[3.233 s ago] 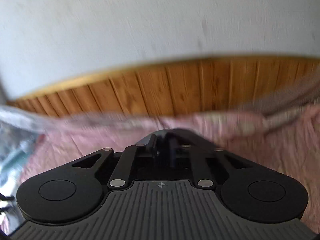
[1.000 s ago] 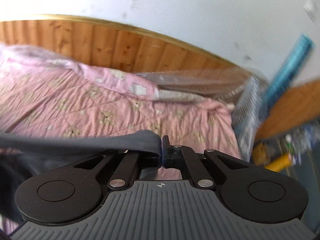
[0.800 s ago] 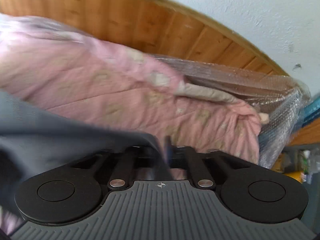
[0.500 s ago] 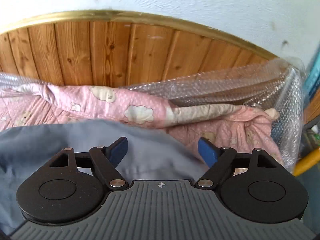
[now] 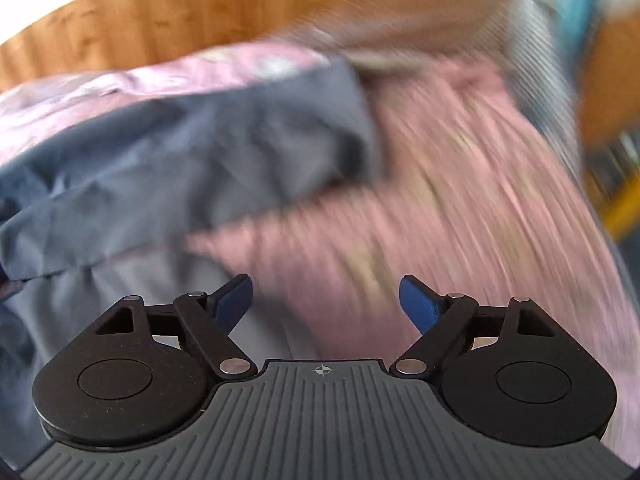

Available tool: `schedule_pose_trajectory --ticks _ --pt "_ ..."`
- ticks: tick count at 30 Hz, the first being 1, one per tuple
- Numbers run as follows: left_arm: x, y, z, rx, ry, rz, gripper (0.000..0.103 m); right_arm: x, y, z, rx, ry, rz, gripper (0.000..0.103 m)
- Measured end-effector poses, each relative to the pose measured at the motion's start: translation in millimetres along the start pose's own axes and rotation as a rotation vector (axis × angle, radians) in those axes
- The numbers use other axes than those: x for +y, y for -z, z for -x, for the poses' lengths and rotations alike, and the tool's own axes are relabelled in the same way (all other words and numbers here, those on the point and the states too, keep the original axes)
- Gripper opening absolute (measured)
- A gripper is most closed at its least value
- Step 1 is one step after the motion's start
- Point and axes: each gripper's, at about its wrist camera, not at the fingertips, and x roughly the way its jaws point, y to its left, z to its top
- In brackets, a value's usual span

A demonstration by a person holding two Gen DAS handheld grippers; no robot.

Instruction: Fold clothes

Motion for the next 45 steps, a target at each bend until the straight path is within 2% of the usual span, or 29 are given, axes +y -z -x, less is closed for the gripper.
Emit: schedule_pose_trajectory --ticks 2,5,7,10,11,12,13,14,16,21,23,25,28,29,30,33,34,36,38,40,41,43,45 --pt "2 18 -11 0.048 0.053 -0.019 0.078 -18 35 19 0.042 0.005 -0.143 0.084" --pt "0 36 -34 0.084 0.094 -0.033 0.078 -34 86 31 0.112 -0.056 -0.36 0.084" --pt "2 46 -49 0.093 0.123 -0.013 0.078 -32 110 30 0.122 -0.098 -0.463 0.083" --pt "3 59 -68 0.096 0.189 0.018 0.077 -17 130 16 0.091 -0.15 -0.546 0.081" --pt "1 60 -71 0.096 0.217 0.016 0.06 -11 130 9 0.086 -0.176 -0.563 0.07" --pt "-2 58 -71 0.096 0.244 0.007 0.025 -3 128 2 0.08 -0.202 -0.567 0.038" --pt "-5 57 -72 0.096 0.271 -0.003 0.017 5 123 -6 0.083 -0.218 -0.559 0.014" --pt "-4 49 -63 0.084 0.301 -0.008 0.012 13 116 -11 0.089 -0.213 -0.546 0.0" --pt "5 23 -30 0.042 0.367 -0.01 0.008 22 99 0 0.028 -0.195 -0.513 0.0" --pt "27 -42 52 -0.064 0.531 -0.017 0.007 -17 35 98 -0.319 -0.162 -0.595 0.0" --pt "42 -67 84 -0.092 0.552 -0.051 0.007 -26 16 125 -0.36 -0.087 -0.518 0.0" --pt "55 -76 93 -0.084 0.518 -0.088 0.008 -16 12 129 -0.295 -0.075 -0.408 0.003" --pt "69 -65 65 0.009 0.438 -0.092 0.008 41 46 109 -0.132 -0.103 -0.164 0.033" --pt "74 -57 53 0.039 0.413 -0.085 0.008 63 61 103 -0.091 -0.108 -0.074 0.055" --pt "80 -48 42 0.061 0.394 -0.074 0.008 87 83 97 -0.069 -0.108 0.029 0.064" --pt "97 -25 15 0.108 0.353 -0.026 0.008 155 138 85 -0.032 -0.108 0.296 0.071" --pt "101 -19 11 0.111 0.342 -0.014 0.008 172 150 85 -0.033 -0.133 0.363 0.072" --pt "103 -11 8 0.106 0.338 0.005 0.008 200 175 89 -0.059 -0.163 0.528 0.082" --pt "102 -9 9 0.088 0.336 0.006 0.008 221 194 84 -0.1 -0.126 0.7 0.085" --pt "99 -13 10 0.076 0.337 -0.01 0.008 241 211 77 -0.136 -0.071 0.86 0.084" --pt "97 -16 11 0.069 0.338 -0.019 0.008 245 214 68 -0.141 -0.026 0.91 0.08" --pt "92 -21 12 0.054 0.34 -0.041 0.008 246 216 52 -0.14 0.034 0.977 0.074" --pt "86 -24 12 0.046 0.338 -0.063 0.008 243 215 42 -0.156 0.075 1.008 0.075"
